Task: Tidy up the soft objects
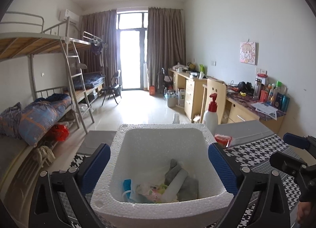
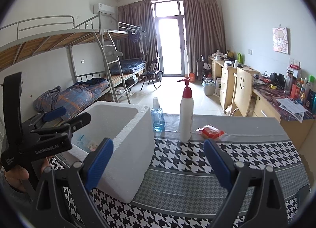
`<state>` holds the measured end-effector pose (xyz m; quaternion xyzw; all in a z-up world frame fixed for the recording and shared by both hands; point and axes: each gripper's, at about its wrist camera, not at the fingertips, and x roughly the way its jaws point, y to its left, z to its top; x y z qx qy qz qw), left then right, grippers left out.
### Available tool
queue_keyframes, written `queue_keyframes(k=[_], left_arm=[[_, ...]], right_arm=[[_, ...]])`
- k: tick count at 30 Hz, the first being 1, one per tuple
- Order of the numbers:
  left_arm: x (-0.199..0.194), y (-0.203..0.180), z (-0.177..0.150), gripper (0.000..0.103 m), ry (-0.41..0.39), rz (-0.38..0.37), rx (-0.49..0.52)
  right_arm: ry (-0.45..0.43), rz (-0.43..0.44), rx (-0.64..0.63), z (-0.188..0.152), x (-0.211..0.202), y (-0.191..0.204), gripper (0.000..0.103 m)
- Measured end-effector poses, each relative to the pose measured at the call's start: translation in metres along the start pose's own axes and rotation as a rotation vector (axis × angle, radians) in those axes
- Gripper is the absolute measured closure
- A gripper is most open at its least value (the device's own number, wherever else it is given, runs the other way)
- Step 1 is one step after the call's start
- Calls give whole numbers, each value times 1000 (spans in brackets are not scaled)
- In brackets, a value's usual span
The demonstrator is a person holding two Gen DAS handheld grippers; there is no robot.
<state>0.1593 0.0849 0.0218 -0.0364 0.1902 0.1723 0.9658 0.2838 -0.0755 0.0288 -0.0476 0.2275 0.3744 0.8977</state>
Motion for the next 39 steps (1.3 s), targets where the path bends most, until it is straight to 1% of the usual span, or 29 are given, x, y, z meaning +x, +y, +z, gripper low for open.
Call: queue_keyframes(k=[10,16,23,39], left_arm=[[-19,-1,-3,1,-24,5,6],[-35,-3,-5,1,-38,-16,-4],[-54,-9,-7,1,-60,-17,-1],[-83,-16,-20,1,-78,-21,0]], right_arm=[[-16,-1,-6,1,-10,4,8],[-28,-1,-11,0,-19,8,8],[-43,-2,-18,-4,-33,13,8],[-68,-7,-17,-14,-58,20,8]])
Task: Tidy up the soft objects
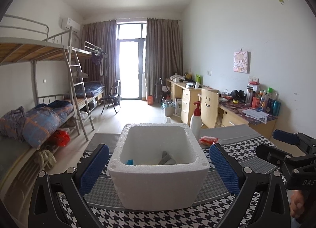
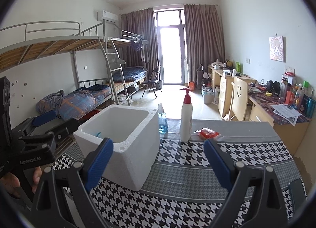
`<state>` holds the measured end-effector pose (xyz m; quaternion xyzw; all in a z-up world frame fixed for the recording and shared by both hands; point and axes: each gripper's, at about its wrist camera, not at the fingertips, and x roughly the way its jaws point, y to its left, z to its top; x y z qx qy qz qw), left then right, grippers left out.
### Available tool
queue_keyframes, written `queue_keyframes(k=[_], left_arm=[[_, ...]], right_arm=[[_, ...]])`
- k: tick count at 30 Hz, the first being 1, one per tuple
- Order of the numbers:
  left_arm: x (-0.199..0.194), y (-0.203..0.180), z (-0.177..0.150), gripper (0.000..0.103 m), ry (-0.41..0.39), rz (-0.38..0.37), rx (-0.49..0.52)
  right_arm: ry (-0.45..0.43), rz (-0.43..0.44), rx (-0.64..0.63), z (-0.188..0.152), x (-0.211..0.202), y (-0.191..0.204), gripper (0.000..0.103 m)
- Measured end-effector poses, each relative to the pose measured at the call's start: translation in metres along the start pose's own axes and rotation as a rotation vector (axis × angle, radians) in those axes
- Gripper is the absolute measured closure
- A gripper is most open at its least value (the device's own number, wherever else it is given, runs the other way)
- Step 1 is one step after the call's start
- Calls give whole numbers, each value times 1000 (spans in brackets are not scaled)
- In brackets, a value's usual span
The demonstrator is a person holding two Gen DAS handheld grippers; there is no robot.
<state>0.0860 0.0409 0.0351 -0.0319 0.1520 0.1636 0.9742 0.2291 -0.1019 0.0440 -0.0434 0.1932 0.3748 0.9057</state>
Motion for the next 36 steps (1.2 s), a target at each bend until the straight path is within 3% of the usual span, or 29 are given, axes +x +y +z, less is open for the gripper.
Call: queue_keyframes(k=[8,25,36], left_arm=[[-15,-4,-3,1,-23,3,-1],[-31,0,-14,1,-36,0,-23],[-43,-6,-22,1,-85,11,-9]], right_arm=[[-26,-10,0,-5,-16,3,3],[-69,6,9,-18,-30,10,1],[-91,17,-2,-26,-35,17,1]])
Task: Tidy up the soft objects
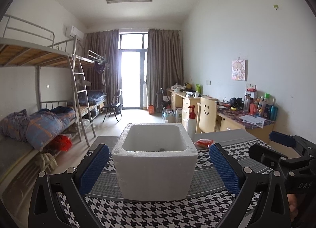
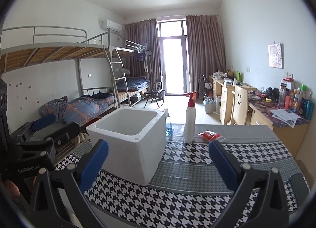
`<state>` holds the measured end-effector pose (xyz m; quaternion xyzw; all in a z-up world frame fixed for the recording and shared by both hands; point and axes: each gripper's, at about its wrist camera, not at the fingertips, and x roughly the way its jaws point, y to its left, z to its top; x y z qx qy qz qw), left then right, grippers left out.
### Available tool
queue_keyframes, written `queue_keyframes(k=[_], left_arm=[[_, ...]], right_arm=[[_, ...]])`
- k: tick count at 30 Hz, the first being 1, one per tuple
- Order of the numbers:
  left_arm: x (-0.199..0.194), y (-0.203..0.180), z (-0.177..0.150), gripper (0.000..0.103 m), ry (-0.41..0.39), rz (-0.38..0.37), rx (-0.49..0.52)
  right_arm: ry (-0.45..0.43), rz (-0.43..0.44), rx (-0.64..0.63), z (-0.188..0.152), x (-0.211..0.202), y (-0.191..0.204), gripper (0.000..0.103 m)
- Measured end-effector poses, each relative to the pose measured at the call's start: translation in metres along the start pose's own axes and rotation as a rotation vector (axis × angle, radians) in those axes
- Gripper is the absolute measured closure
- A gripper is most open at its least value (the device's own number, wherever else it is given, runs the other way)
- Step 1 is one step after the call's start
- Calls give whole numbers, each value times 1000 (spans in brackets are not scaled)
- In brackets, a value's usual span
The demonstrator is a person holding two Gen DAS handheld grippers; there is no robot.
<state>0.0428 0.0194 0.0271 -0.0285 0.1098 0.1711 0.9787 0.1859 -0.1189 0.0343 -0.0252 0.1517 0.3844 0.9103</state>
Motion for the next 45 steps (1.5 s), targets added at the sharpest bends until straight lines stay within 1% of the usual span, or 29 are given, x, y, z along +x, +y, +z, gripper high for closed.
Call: queue_keyframes(k=[4,14,18,24,26,36,45], left_arm=[[-2,-1,-3,1,-14,9,1],[-4,-2,-12,1,-29,29,-3],[-8,-5,-17,1,-51,44,10],[-8,-5,-22,1,-46,35,7],[-6,-5,-25,1,-36,29,2],[-8,-8,-31,1,-41,28,0],[-6,-7,-38,1,-23,31,-5]], right_arm=[[-12,-2,10,-2,-4,-1,1],[-57,-31,-12,-12,-14,2,1],[-65,-31,-10,-16,-17,2,1],[-69,-19,-11,-24,-18,3,1],[-76,-27,-13,-27,-19,2,1],[-89,-35,2,-33,-24,-2,1],[-90,-36,-1,-43,-25,-3,1]])
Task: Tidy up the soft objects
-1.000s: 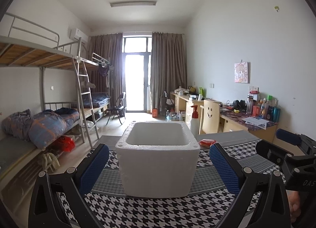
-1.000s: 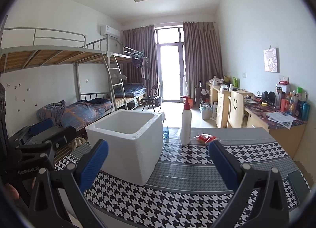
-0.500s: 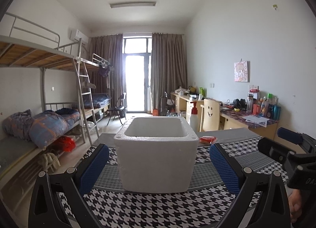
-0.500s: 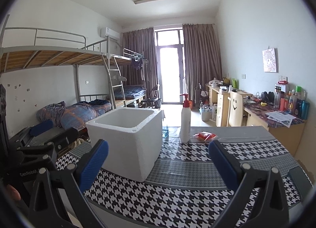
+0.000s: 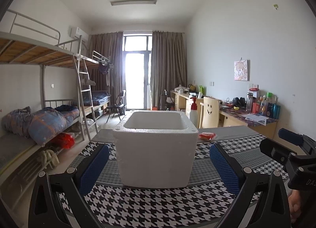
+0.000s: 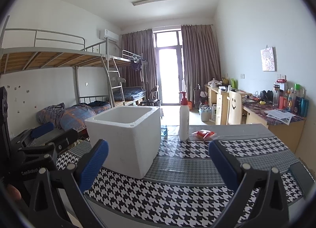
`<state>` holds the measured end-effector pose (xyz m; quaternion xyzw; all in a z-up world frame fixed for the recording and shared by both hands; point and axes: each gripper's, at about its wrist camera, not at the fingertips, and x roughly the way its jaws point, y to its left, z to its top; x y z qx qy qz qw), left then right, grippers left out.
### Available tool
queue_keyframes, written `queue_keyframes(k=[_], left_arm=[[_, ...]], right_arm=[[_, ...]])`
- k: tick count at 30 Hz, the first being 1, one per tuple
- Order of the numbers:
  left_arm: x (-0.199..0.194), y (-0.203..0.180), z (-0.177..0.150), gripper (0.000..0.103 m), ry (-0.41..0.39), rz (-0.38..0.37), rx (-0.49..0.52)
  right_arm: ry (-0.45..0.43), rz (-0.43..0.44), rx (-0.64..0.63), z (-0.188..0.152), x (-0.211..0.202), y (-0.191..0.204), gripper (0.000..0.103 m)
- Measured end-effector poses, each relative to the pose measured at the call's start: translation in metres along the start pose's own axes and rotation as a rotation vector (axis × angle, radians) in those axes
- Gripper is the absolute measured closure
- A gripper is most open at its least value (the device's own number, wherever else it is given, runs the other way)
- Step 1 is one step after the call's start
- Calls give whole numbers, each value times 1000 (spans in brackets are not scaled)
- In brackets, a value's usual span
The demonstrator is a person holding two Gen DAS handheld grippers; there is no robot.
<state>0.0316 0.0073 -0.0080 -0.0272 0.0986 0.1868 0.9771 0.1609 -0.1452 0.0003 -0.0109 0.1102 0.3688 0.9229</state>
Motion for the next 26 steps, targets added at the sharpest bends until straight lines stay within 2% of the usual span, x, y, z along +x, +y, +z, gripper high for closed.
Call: queue_keyframes(k=[26], left_arm=[[0,5,-12,1,27,16,10]], right_arm=[[15,-4,21,-14,-1,-4,1]])
